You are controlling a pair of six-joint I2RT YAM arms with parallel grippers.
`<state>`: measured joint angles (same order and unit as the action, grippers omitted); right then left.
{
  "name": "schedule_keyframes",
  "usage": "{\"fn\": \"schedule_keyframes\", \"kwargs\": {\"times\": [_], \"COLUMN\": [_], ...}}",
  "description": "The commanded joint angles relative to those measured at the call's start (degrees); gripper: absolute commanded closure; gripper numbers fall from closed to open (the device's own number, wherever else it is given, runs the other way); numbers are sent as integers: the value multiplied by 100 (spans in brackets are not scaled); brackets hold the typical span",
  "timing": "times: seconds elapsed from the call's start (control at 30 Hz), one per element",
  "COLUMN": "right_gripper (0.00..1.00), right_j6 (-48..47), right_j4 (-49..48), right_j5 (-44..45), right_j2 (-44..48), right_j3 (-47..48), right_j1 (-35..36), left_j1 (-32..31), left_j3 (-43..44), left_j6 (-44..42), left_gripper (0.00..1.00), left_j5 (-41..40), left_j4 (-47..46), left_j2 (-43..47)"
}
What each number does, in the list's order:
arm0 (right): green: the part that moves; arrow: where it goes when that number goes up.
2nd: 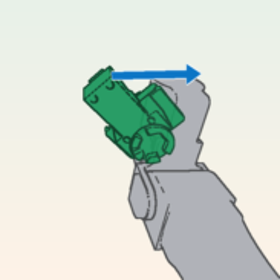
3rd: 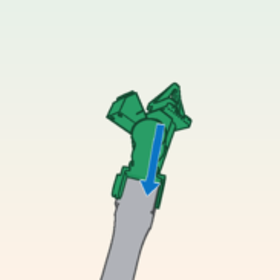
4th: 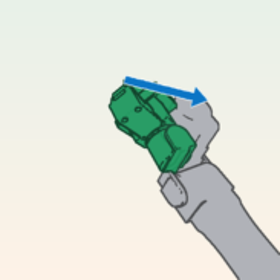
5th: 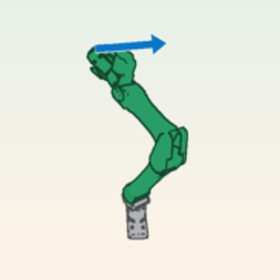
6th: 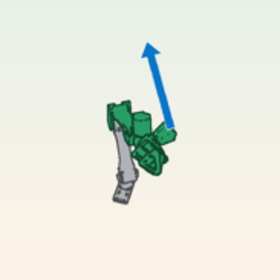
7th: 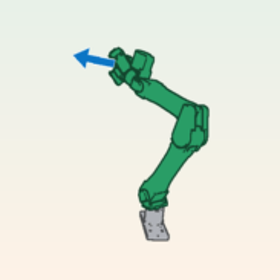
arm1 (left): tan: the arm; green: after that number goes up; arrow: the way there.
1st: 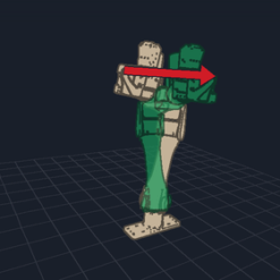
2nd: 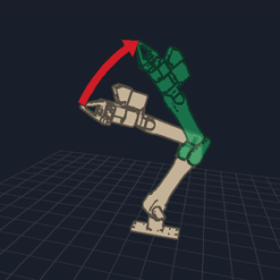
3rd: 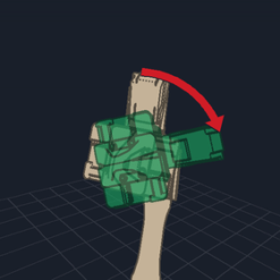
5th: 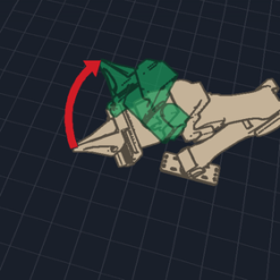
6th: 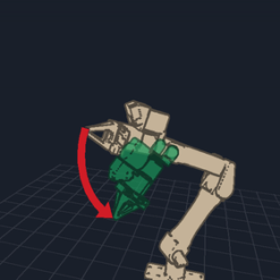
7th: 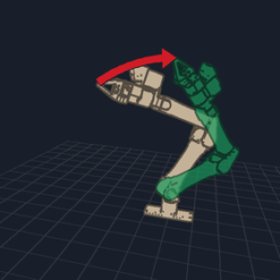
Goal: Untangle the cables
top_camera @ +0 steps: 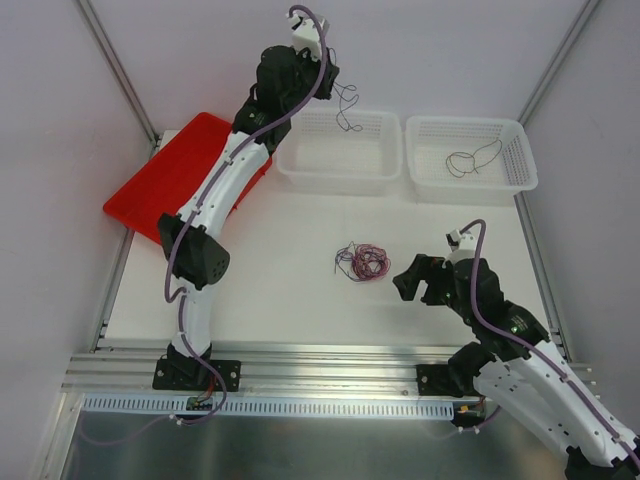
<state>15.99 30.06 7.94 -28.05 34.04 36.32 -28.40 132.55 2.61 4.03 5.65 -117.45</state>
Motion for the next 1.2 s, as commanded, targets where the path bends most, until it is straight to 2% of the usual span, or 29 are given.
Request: {"fn": "schedule_keyframes", "kwargs": {"times": [0.0,0.07,0.1,0.23,0.37,0.6,0.73,0.83,0.93,1.03,1.17], "right_gripper": [3,3,3,3,3,1,10,18,23,25,28], "right_j6": [-26,-17,-26,9,10,98,62,141,159,194,247], "right_j4": [87,87,87,61,35,43,-9,-158,-264,-369,-563], "right_j5": [49,32,6,-39,-39,23,58,32,23,41,5], "right_j2": [-59,-112,-156,-244,-341,-429,-675,-780,-929,-1140,-1387], "right_j3": [15,15,23,24,50,59,129,85,85,68,15], "right_j1": [34,34,34,42,42,60,60,69,51,60,51], "left_j1": [142,247,282,432,432,117,-164,-507,-806,-982,-1342], "left_j3": [-1,8,-19,-561,-1493,-3927,-5595,-6370,-6898,-7224,-7270], "left_j6": [161,257,370,477,503,1021,1582,1839,2040,2321,2393], "left_gripper": [79,57,39,17,6,3,6,10,12,14,15], "left_j5": [19,-69,-69,-192,-149,351,625,669,713,652,520], "left_j4": [-784,-785,-776,-785,-767,-600,-591,-600,-600,-600,-600], "left_j2": [-593,-805,-823,-543,63,1882,2664,3034,3175,3132,2790]}}
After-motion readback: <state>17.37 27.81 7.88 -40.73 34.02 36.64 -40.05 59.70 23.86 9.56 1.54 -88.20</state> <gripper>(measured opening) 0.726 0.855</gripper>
